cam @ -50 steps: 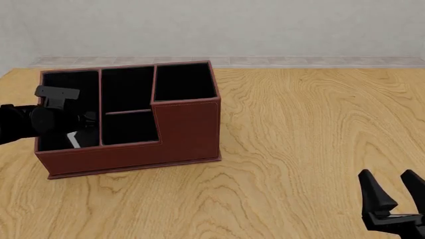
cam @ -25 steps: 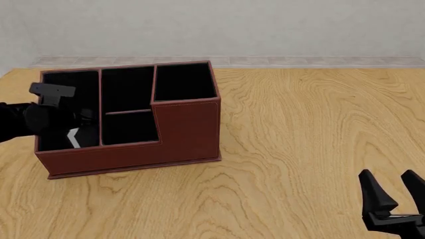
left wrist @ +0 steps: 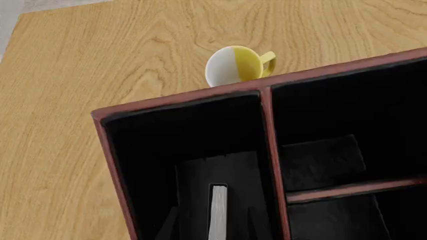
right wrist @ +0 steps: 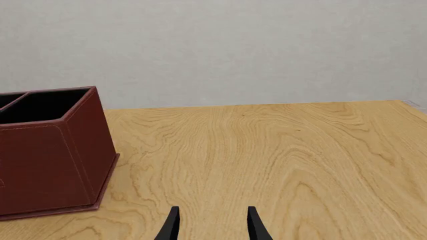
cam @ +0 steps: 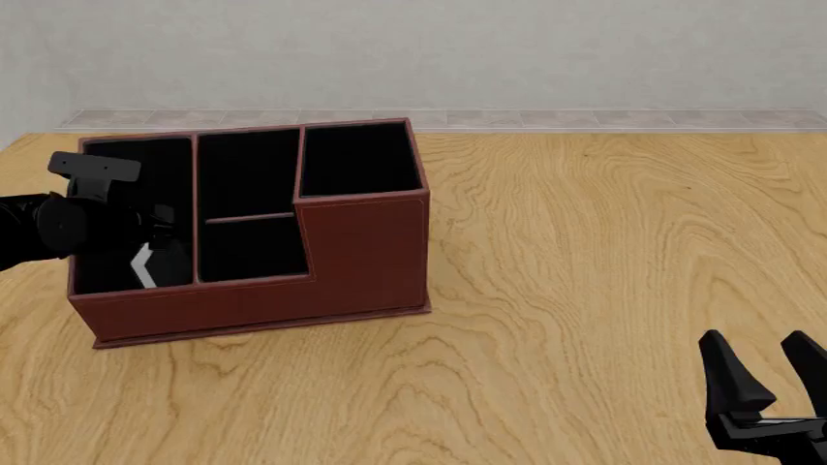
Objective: Pick up the book and place it in the left compartment of the caddy.
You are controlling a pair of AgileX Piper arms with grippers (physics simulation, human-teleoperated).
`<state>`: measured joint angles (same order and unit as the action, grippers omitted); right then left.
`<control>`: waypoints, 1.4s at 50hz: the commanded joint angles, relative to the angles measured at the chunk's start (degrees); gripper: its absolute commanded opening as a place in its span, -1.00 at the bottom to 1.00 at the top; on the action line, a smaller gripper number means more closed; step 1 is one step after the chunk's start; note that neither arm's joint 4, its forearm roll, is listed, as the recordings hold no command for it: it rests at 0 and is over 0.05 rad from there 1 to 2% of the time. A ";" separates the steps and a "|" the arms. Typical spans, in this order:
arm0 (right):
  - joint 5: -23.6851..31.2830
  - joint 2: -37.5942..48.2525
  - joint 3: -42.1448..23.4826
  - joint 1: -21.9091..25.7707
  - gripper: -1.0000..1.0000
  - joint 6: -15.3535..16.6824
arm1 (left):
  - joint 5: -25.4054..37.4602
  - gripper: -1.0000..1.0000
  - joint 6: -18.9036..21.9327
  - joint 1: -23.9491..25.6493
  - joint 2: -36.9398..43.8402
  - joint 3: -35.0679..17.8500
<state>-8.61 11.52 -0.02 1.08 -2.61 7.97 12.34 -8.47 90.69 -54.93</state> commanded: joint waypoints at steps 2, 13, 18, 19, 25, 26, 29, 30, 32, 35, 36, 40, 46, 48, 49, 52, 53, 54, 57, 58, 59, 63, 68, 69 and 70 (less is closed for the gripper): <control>0.34 -0.41 0.01 -0.02 1.00 -0.10 | 1.13 1.00 0.27 0.14 -1.59 -0.32; 0.18 -0.21 0.00 -0.01 1.00 -0.05 | 2.10 1.00 0.72 -0.04 -3.02 -1.03; -0.01 0.03 0.01 0.01 1.00 0.00 | 2.66 1.00 0.76 -0.14 -3.53 -1.43; 0.00 0.04 0.01 0.03 1.00 -0.01 | 2.76 1.00 0.86 -0.18 -3.64 -1.53; -0.03 0.26 -0.03 0.07 1.00 0.07 | 3.82 1.00 0.83 0.09 -4.63 -2.24; -0.04 0.28 -0.03 0.08 1.00 0.09 | 3.93 1.00 0.95 0.04 -4.78 -2.29; -0.15 0.45 -0.03 0.09 1.00 0.10 | 4.38 1.00 0.74 0.52 -5.27 -2.45; -0.21 0.53 -0.03 0.11 1.00 0.10 | 4.51 1.00 0.91 0.39 -5.49 -2.58; -0.32 0.67 -0.03 0.14 1.00 0.11 | 4.70 1.00 1.07 0.43 -5.64 -2.77; -0.62 0.97 0.01 0.16 1.00 0.08 | 5.41 1.00 1.25 0.24 -6.06 -3.40; -0.55 0.89 0.01 0.16 1.00 0.08 | 5.45 1.00 1.50 -0.12 -6.22 -3.60; -0.58 0.97 0.01 0.20 1.00 0.14 | 6.37 1.00 1.74 0.04 -7.01 -4.25; -0.21 0.69 -0.03 0.28 1.00 0.18 | 7.61 1.00 1.84 -0.09 -7.98 -5.48; -0.26 0.72 -0.03 0.27 1.00 0.21 | 8.20 1.00 1.74 -0.13 -8.54 -6.08; -0.38 0.78 0.01 0.27 1.00 0.20 | 8.61 1.00 1.78 0.05 -8.91 -6.37; -0.36 0.75 0.01 0.25 1.00 0.15 | 9.08 1.00 1.90 -0.06 -9.39 -6.92; -0.35 0.73 0.01 0.25 1.00 0.16 | 9.51 1.00 1.75 0.04 -9.62 -7.24; -0.27 0.61 0.01 0.23 1.00 0.17 | 9.86 1.00 1.95 -0.08 -10.07 -7.65; -0.11 0.47 -0.03 0.18 1.00 0.11 | 10.98 1.00 2.10 -0.06 -11.11 -8.52; -0.17 0.46 -0.03 0.18 1.00 0.09 | 11.67 1.00 2.22 0.00 -11.85 -9.02; -0.18 0.47 -0.03 0.18 1.00 0.09 | 11.68 1.00 2.22 0.00 -11.85 -9.02; -0.02 0.21 -0.04 0.16 1.00 0.03 | 12.68 1.00 2.79 -0.18 -13.09 -9.80; 0.69 -0.79 0.01 0.01 1.00 -0.05 | 14.05 1.00 2.81 0.06 -14.60 -10.53; 0.74 -0.90 0.01 -0.02 1.00 -0.07 | 14.30 1.00 2.90 -0.04 -15.17 -10.70; 0.82 -1.02 0.01 -0.03 1.00 -0.11 | 14.56 1.00 2.94 0.02 -15.50 -10.81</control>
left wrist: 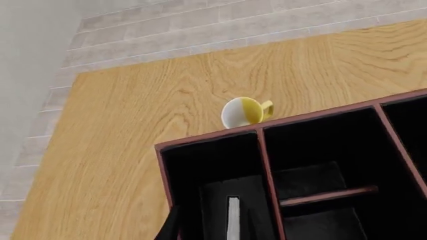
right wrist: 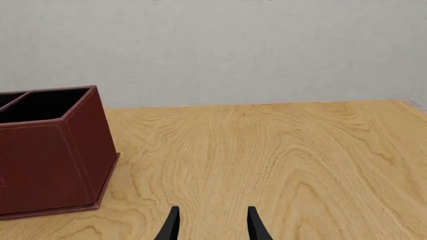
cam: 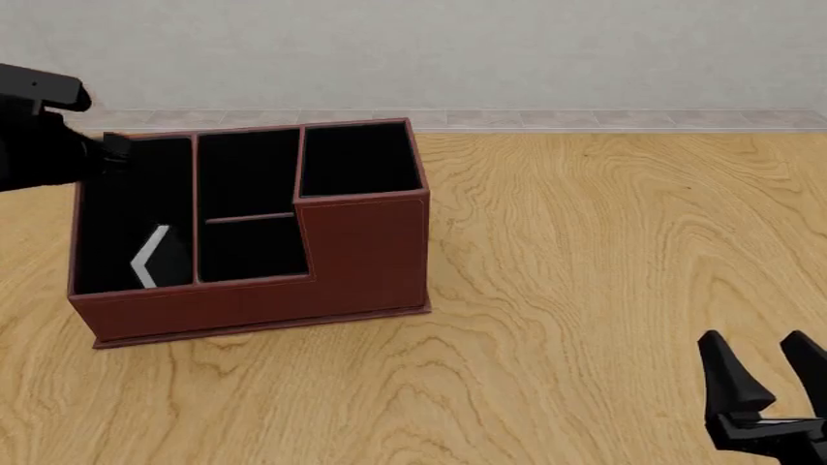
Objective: Pick up the book and place it in the left compartment of the caddy.
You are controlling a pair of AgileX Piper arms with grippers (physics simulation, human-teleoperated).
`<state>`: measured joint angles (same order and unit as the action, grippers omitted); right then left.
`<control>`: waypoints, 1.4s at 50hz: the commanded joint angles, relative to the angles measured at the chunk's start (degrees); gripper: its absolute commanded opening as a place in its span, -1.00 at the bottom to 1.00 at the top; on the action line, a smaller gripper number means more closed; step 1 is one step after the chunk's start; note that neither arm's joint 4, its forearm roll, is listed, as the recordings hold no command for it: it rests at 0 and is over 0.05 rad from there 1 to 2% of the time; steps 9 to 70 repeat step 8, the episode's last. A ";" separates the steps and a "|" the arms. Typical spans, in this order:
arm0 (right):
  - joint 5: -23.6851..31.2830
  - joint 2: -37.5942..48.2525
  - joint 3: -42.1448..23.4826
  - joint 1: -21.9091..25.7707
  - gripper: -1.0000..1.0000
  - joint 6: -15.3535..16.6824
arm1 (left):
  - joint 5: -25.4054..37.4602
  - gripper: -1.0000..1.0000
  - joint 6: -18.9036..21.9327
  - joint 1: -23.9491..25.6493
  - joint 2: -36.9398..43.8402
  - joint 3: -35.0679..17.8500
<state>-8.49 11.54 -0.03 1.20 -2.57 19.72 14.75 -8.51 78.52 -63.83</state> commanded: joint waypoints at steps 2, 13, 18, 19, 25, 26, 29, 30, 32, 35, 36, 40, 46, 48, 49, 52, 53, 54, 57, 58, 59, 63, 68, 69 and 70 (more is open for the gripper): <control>1.07 -1.49 0.02 -0.18 1.00 -0.19 | 3.39 1.00 0.59 0.03 -4.20 -2.18; 1.47 -2.14 0.01 -0.24 1.00 -0.21 | 4.79 1.00 0.35 0.26 -6.61 -2.29; 1.47 -2.14 0.01 -0.24 1.00 -0.21 | 4.79 1.00 0.35 0.26 -6.61 -2.29; 1.47 -2.14 0.01 -0.24 1.00 -0.21 | 4.79 1.00 0.35 0.26 -6.61 -2.29; 1.47 -2.14 0.01 -0.24 1.00 -0.21 | 4.79 1.00 0.35 0.26 -6.61 -2.29; 1.47 -2.14 0.01 -0.24 1.00 -0.21 | 4.79 1.00 0.35 0.26 -6.61 -2.29; 1.47 -2.14 0.01 -0.24 1.00 -0.21 | 4.79 1.00 0.35 0.26 -6.61 -2.29; 1.47 -2.14 0.01 -0.24 1.00 -0.21 | 4.79 1.00 0.35 0.26 -6.61 -2.29; 1.47 -2.14 0.01 -0.24 1.00 -0.21 | 4.79 1.00 0.35 0.26 -6.61 -2.29; 1.47 -2.14 0.01 -0.24 1.00 -0.21 | 4.79 1.00 0.35 0.26 -6.61 -2.29; 1.47 -2.14 0.01 -0.24 1.00 -0.21 | 4.79 1.00 0.35 0.26 -6.61 -2.29; 1.47 -2.14 0.01 -0.24 1.00 -0.21 | 4.79 1.00 0.35 0.26 -6.61 -2.29; 1.47 -2.14 0.01 -0.24 1.00 -0.21 | 4.79 1.00 0.35 0.26 -6.61 -2.29; 1.47 -2.14 0.01 -0.24 1.00 -0.21 | 4.79 1.00 0.35 0.26 -6.61 -2.29; 1.47 -2.14 0.01 -0.24 1.00 -0.21 | 4.79 1.00 0.35 0.26 -6.61 -2.29; 1.47 -2.14 0.01 -0.24 1.00 -0.21 | 4.79 1.00 0.35 0.26 -6.61 -2.29; 1.47 -2.14 0.01 -0.24 1.00 -0.21 | 4.79 1.00 0.35 0.26 -6.61 -2.29; 1.47 -2.14 0.01 -0.24 1.00 -0.21 | 4.79 1.00 0.35 0.26 -6.61 -2.29; 1.47 -2.14 0.01 -0.24 1.00 -0.21 | 4.79 1.00 0.35 0.26 -6.61 -2.29; 1.47 -2.14 0.01 -0.24 1.00 -0.21 | 4.79 1.00 0.35 0.26 -6.61 -2.29; 1.47 -2.14 0.01 -0.24 1.00 -0.21 | 4.79 1.00 0.35 0.26 -6.61 -2.29; 1.47 -2.14 0.01 -0.24 1.00 -0.21 | 4.79 1.00 0.35 0.26 -6.61 -2.29; 1.47 -2.14 0.01 -0.24 1.00 -0.21 | 4.79 1.00 0.35 0.26 -6.61 -2.29; 1.47 -2.14 0.01 -0.24 1.00 -0.21 | 4.79 1.00 0.35 0.26 -6.61 -2.29; 1.47 -2.14 0.01 -0.24 1.00 -0.21 | 4.79 1.00 0.35 0.26 -6.61 -2.29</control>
